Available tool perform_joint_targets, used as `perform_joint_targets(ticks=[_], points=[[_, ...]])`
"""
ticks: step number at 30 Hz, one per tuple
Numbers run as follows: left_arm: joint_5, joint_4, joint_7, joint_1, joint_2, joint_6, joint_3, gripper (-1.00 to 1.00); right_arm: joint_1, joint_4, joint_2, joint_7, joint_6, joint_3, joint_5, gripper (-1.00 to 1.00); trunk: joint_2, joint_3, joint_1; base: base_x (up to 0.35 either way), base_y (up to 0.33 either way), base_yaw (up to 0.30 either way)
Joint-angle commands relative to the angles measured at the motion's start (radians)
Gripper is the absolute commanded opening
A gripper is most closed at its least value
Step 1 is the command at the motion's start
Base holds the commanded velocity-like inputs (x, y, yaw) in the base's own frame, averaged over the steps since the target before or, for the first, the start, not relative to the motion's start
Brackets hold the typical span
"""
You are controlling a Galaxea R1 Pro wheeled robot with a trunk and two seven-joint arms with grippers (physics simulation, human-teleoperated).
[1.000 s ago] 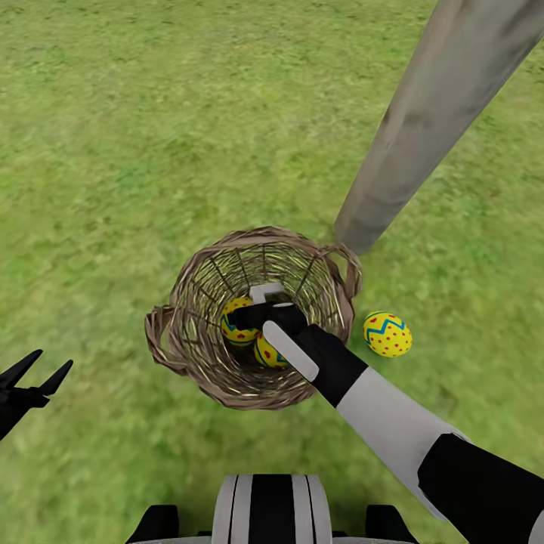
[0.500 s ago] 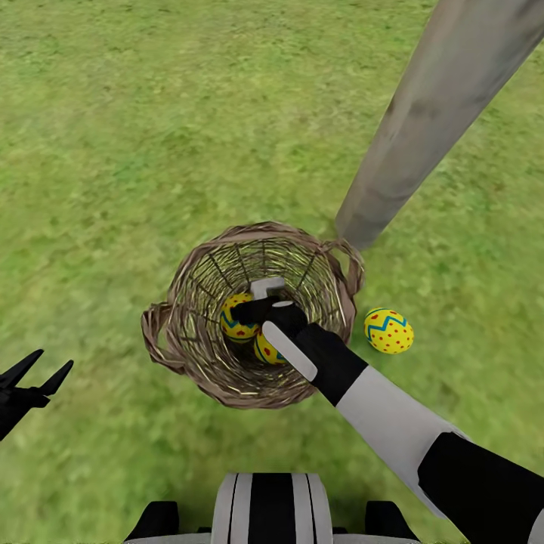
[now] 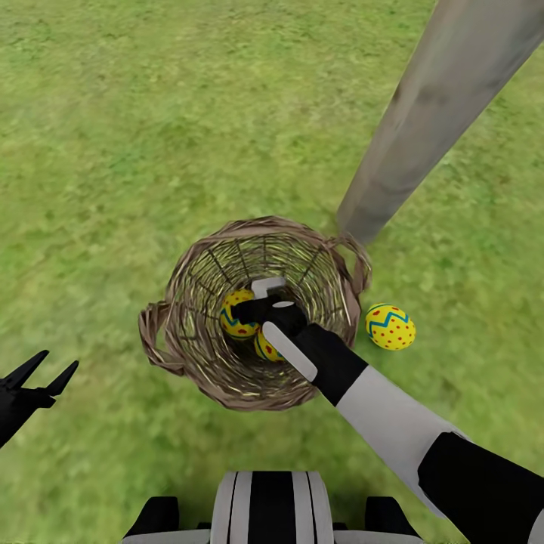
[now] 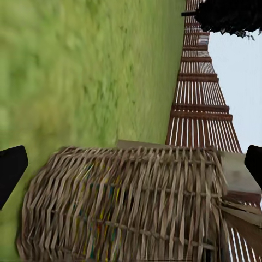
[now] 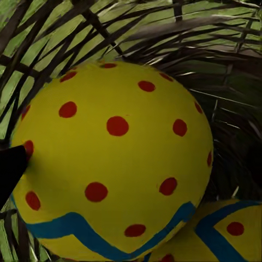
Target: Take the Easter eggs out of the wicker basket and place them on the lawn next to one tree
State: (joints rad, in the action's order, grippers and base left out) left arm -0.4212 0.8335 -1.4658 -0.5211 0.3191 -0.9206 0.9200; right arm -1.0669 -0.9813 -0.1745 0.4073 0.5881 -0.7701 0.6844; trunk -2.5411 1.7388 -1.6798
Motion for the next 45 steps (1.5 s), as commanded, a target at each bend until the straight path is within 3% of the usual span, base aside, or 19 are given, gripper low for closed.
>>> perform_joint_targets(ticks=[1, 7, 17, 18, 20, 30, 31, 40, 45], points=[[0.001, 0.001, -0.004, 0.000, 0.000, -0.011, 0.001, 1.00, -0.001, -0.003, 0.000, 0.010, 0.001, -0.002, 0.009, 1.00, 0.000, 0.004, 0.000, 0.000, 0.000, 0.000], [0.003, -0.012, -0.006, 0.012, 0.000, -0.011, 0.001, 1.00, -0.002, 0.008, 0.000, 0.014, 0.007, -0.003, 0.028, 1.00, 0.000, 0.004, 0.000, 0.000, 0.000, 0.000], [0.003, -0.024, -0.005, 0.019, 0.000, -0.010, 0.000, 1.00, -0.002, 0.004, 0.003, 0.018, 0.030, 0.006, 0.129, 1.00, -0.001, 0.012, -0.001, 0.000, 0.000, 0.000], [0.003, -0.024, -0.004, 0.019, 0.000, -0.009, 0.000, 1.00, -0.002, 0.021, 0.004, 0.018, 0.079, 0.024, 0.190, 1.00, -0.001, 0.016, -0.002, 0.000, 0.000, 0.000], [0.003, -0.025, -0.004, 0.019, -0.001, -0.009, 0.000, 1.00, -0.002, 0.021, 0.004, 0.018, 0.079, 0.075, 0.212, 1.00, -0.001, 0.020, -0.002, 0.000, 0.000, 0.000], [0.003, -0.040, -0.002, 0.019, -0.002, -0.009, 0.000, 1.00, -0.002, 0.029, 0.004, 0.018, 0.081, 0.106, 0.219, 1.00, -0.003, 0.039, -0.004, 0.000, 0.000, 0.000], [0.003, -0.042, -0.002, 0.019, -0.002, -0.009, 0.000, 1.00, -0.002, 0.029, 0.004, 0.018, 0.081, 0.106, 0.219, -1.00, -0.003, 0.039, -0.004, 0.000, 0.000, 0.000], [0.002, -0.072, -0.006, 0.019, -0.001, -0.007, 0.001, 1.00, -0.002, 0.027, 0.003, 0.018, 0.081, 0.106, 0.219, -1.00, -0.003, 0.043, -0.005, 0.000, 0.000, 0.000], [0.002, -0.073, -0.005, 0.019, -0.001, -0.007, 0.001, 1.00, -0.002, 0.027, 0.003, 0.018, 0.081, 0.106, 0.219, -1.00, -0.002, 0.028, -0.003, 0.000, 0.000, 0.000]])
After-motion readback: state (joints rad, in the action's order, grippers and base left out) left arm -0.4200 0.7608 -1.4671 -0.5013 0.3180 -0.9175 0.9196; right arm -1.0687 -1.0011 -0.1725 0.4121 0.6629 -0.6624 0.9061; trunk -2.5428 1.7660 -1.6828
